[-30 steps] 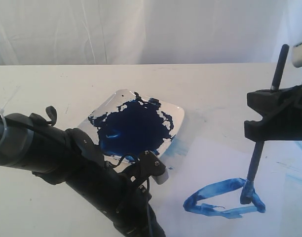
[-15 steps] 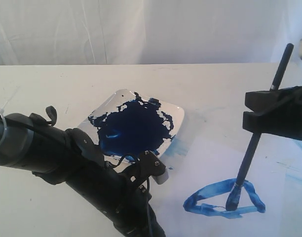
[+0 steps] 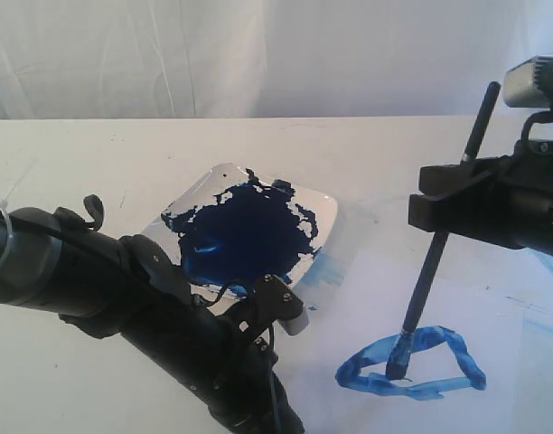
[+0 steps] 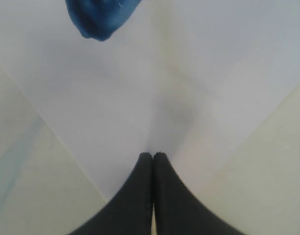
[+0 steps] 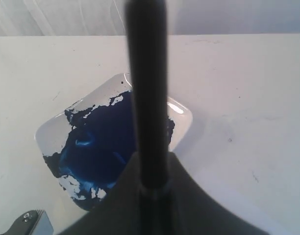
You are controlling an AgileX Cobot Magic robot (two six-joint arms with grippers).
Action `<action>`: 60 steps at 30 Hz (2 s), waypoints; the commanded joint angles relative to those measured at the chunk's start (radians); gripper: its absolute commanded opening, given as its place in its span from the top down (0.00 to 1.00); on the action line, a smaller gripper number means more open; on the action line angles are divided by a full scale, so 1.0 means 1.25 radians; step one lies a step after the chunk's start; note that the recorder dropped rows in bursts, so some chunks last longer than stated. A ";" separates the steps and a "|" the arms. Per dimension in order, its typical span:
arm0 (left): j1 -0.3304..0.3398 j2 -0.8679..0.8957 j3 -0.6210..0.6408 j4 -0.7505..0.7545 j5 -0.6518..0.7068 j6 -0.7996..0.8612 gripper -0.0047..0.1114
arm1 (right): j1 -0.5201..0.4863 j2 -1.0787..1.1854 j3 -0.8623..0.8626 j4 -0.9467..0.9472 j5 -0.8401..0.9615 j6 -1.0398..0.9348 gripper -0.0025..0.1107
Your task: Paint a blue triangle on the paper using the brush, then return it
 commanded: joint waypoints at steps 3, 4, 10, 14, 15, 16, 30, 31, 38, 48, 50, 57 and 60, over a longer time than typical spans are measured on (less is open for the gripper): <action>-0.003 0.003 0.005 -0.013 0.012 -0.002 0.96 | 0.014 0.036 -0.012 0.005 -0.030 -0.022 0.98; -0.003 0.000 0.004 -0.013 0.013 -0.002 0.96 | 0.014 0.038 -0.012 0.005 -0.031 -0.023 0.98; 0.004 -0.062 0.001 -0.014 0.002 -0.002 0.96 | 0.014 0.011 -0.036 0.005 -0.052 -0.024 0.98; 0.022 -0.121 -0.005 -0.009 -0.007 -0.003 0.96 | 0.014 -0.002 -0.042 0.005 -0.029 -0.028 0.98; 0.028 -0.136 -0.005 -0.009 -0.004 -0.010 0.96 | 0.014 -0.005 -0.042 0.005 -0.018 -0.028 0.98; 0.033 -0.146 -0.005 -0.009 0.007 -0.014 0.96 | 0.014 -0.009 -0.042 0.005 -0.003 -0.028 0.98; 0.188 -0.456 0.038 0.257 0.094 -0.250 0.96 | 0.016 -0.136 -0.044 0.172 -0.027 -0.026 0.98; 0.203 -0.496 0.052 0.263 0.096 -0.258 0.96 | 0.016 -0.136 -0.044 0.201 -0.027 -0.026 0.98; 0.295 -0.790 0.168 0.305 0.106 -0.308 0.96 | 0.017 -0.113 -0.046 0.339 -0.057 -0.026 0.98; 0.324 -1.159 0.219 0.624 0.208 -0.540 0.96 | 0.053 0.118 -0.224 0.366 -0.090 0.025 0.98; 0.324 -1.191 0.219 0.665 0.228 -0.555 0.96 | 0.055 0.206 -0.294 0.366 -0.081 0.030 0.98; 0.324 -1.194 0.219 0.752 0.265 -0.552 0.96 | 0.020 0.495 -0.514 0.371 0.106 0.205 0.98; 0.324 -1.194 0.219 0.752 0.273 -0.552 0.96 | -0.046 0.590 -0.606 0.373 0.211 0.248 0.98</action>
